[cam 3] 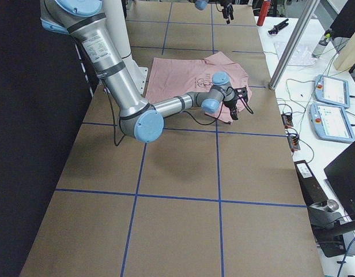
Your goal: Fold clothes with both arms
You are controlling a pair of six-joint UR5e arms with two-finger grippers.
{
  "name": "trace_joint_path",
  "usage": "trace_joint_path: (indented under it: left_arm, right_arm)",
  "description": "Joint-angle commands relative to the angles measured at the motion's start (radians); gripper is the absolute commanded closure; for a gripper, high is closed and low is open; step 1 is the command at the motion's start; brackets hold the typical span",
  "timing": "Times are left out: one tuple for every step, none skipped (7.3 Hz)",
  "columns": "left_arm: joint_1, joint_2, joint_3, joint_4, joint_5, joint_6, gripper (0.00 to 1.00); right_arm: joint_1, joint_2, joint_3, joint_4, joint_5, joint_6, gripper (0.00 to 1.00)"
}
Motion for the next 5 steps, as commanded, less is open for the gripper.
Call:
trace_joint_path:
  left_arm:
    - [0.009,-0.001,0.005,0.0,0.002,0.0,0.0]
    - [0.012,-0.001,0.005,0.0,0.0,0.0,0.0]
    - [0.013,-0.001,0.005,0.001,0.0,0.0,0.0]
    - [0.013,-0.001,0.005,0.0,0.002,0.001,0.0]
    - [0.013,-0.001,0.005,0.001,0.002,0.001,0.0]
  right_arm:
    - [-0.017,-0.017,-0.003,0.003,-0.015,-0.004,0.28]
    - [-0.02,-0.029,-0.003,0.004,-0.015,-0.006,0.3]
    - [-0.02,-0.031,-0.003,0.003,-0.015,-0.006,0.32]
    - [-0.023,-0.032,-0.003,0.002,-0.015,-0.006,0.32]
    - [-0.026,-0.032,-0.003,0.001,-0.017,-0.003,0.33]
